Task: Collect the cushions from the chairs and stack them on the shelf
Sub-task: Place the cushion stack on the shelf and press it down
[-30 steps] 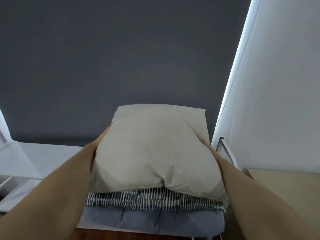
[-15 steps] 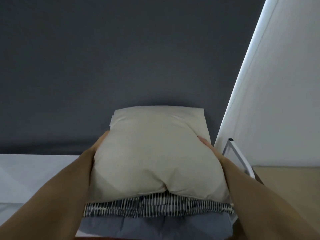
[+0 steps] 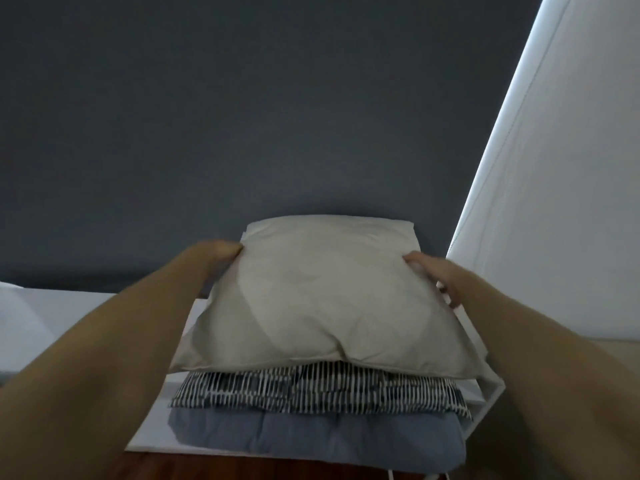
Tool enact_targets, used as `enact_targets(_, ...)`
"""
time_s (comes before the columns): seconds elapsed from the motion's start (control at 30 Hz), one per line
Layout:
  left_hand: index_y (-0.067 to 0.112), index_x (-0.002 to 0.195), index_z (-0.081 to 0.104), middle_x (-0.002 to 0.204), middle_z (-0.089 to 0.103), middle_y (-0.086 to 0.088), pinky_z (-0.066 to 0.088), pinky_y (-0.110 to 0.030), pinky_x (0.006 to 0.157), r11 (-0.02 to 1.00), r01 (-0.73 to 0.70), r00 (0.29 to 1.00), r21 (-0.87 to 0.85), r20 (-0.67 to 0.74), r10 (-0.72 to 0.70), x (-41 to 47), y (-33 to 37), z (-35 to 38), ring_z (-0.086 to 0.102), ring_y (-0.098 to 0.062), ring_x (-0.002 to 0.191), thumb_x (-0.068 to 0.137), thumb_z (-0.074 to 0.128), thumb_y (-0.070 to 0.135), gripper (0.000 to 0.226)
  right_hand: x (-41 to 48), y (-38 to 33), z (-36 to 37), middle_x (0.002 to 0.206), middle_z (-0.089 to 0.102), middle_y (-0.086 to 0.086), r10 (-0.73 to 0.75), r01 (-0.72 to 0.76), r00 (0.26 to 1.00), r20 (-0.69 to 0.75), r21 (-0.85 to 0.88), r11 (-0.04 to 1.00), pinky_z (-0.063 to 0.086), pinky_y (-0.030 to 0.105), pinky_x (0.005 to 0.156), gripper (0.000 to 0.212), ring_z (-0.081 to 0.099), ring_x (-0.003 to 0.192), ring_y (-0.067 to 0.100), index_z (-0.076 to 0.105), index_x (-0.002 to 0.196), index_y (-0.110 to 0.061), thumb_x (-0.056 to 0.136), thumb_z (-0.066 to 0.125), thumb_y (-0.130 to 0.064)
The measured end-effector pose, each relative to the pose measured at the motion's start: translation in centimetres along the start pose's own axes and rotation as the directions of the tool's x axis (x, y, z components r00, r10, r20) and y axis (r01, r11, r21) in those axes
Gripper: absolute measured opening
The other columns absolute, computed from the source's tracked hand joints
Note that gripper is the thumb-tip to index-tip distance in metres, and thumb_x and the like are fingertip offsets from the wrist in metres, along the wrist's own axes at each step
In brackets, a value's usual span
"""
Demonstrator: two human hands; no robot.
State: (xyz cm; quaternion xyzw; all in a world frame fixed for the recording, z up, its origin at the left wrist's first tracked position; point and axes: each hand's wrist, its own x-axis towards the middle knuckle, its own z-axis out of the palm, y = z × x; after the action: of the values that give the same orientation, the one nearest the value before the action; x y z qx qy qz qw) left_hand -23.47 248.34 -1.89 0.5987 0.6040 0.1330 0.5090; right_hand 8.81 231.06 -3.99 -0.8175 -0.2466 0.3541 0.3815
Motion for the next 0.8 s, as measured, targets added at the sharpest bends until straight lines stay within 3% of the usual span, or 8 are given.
enact_targets(0.03, 0.008, 0.086, 0.063, 0.091, 0.063, -0.006, 0.050, -0.031, 0.066, 0.996, -0.071, 0.995, 0.051, -0.072, 0.074, 0.1, 1.2, 0.2, 0.058, -0.027, 0.074, 0.095, 0.050, 0.030, 0.027, -0.1, -1.4, 0.0, 0.130, 0.053, 0.008, -0.083, 0.078, 0.995, -0.058, -0.076, 0.994, 0.045, 0.036, 0.072, 0.065, 0.055, 0.091, 0.022, 0.049, 0.132, -0.019, 0.077, 0.064, -0.051)
enact_targets(0.1, -0.001, 0.120, 0.059, 0.117, 0.062, -0.013, 0.052, -0.037, 0.083, 0.968, -0.187, 0.969, 0.166, -0.129, 0.209, -0.1, 3.5, 1.7, 0.062, -0.031, 0.098, 0.097, 0.046, 0.030, 0.040, -0.9, -4.1, 0.8, 0.152, 0.035, 0.006, -0.246, 0.223, 0.966, -0.074, -0.230, 0.947, 0.043, 0.041, 0.096, 0.069, 0.050, 0.121, 0.027, 0.036, 0.146, -0.018, 0.086, 0.058, -0.045)
enact_targets(0.17, 0.001, 0.131, 0.052, 0.130, 0.057, -0.014, 0.050, -0.036, 0.089, 0.890, -0.227, 0.947, 0.395, -0.125, 0.297, -1.2, 5.0, 3.8, 0.059, -0.031, 0.108, 0.097, 0.041, 0.042, 0.054, -1.4, -5.6, 2.4, 0.160, 0.018, 0.007, -0.324, 0.287, 0.946, -0.019, -0.414, 0.864, 0.021, 0.037, 0.116, 0.067, 0.024, 0.145, 0.029, 0.024, 0.151, -0.020, 0.093, 0.048, -0.044)
enact_targets(0.27, 0.013, 0.152, 0.022, 0.160, 0.017, -0.015, 0.014, -0.048, 0.121, 0.630, -0.275, 0.927, 0.726, 0.028, 0.373, -1.7, 5.6, 7.2, 0.015, -0.032, 0.149, 0.097, 0.022, 0.055, 0.069, -1.7, -6.6, 5.3, 0.162, -0.002, 0.011, -0.337, 0.319, 0.938, 0.083, -0.590, 0.742, 0.002, 0.045, 0.121, 0.059, -0.002, 0.149, 0.030, 0.011, 0.153, -0.025, 0.099, 0.027, -0.040)
enact_targets(0.33, 0.027, 0.154, 0.004, 0.163, -0.004, -0.009, -0.002, -0.059, 0.118, 0.597, -0.275, 0.925, 0.754, 0.038, 0.378, -1.5, 4.9, 8.7, -0.006, -0.029, 0.151, 0.095, 0.017, 0.059, 0.069, -1.4, -5.9, 7.0, 0.162, -0.009, 0.008, -0.317, 0.292, 0.945, 0.079, -0.637, 0.713, -0.002, 0.060, 0.116, 0.056, -0.011, 0.148, 0.032, 0.007, 0.151, -0.037, 0.097, 0.018, -0.045)
enact_targets(0.43, 0.036, 0.152, -0.005, 0.163, -0.010, -0.003, -0.005, -0.065, 0.112, 0.568, -0.234, 0.914, 0.789, -0.021, 0.405, 0.1, 2.6, 10.2, -0.010, -0.027, 0.151, 0.093, 0.014, 0.061, 0.067, -0.3, -3.3, 9.1, 0.161, -0.012, -0.004, -0.308, 0.216, 0.950, -0.054, -0.600, 0.770, -0.006, 0.079, 0.099, 0.052, -0.014, 0.147, 0.027, 0.010, 0.143, -0.054, 0.091, 0.016, -0.052)
enact_targets(0.6, 0.031, 0.151, -0.017, 0.162, -0.016, -0.008, -0.007, -0.067, 0.111, 0.436, -0.150, 0.885, 0.887, -0.077, 0.460, 2.2, -0.9, 13.6, -0.013, -0.032, 0.149, 0.096, 0.008, 0.056, 0.065, 1.6, 1.8, 13.2, 0.162, -0.008, 0.000, -0.410, 0.184, 0.896, -0.169, -0.700, 0.690, -0.008, 0.082, 0.093, 0.052, -0.013, 0.148, 0.027, 0.002, 0.145, -0.053, 0.094, 0.013, -0.054)
enact_targets(0.8, 0.026, 0.151, -0.019, 0.160, -0.019, -0.013, -0.013, -0.068, 0.109, 0.384, -0.077, 0.855, 0.920, -0.138, 0.500, 3.4, -3.4, 16.4, -0.015, -0.036, 0.148, 0.097, 0.007, 0.053, 0.065, 3.1, 5.1, 15.3, 0.161, -0.013, 0.001, -0.460, 0.128, 0.865, -0.200, -0.798, 0.588, -0.012, 0.082, 0.091, 0.052, -0.015, 0.148, 0.028, -0.006, 0.146, -0.050, 0.096, 0.009, -0.052)
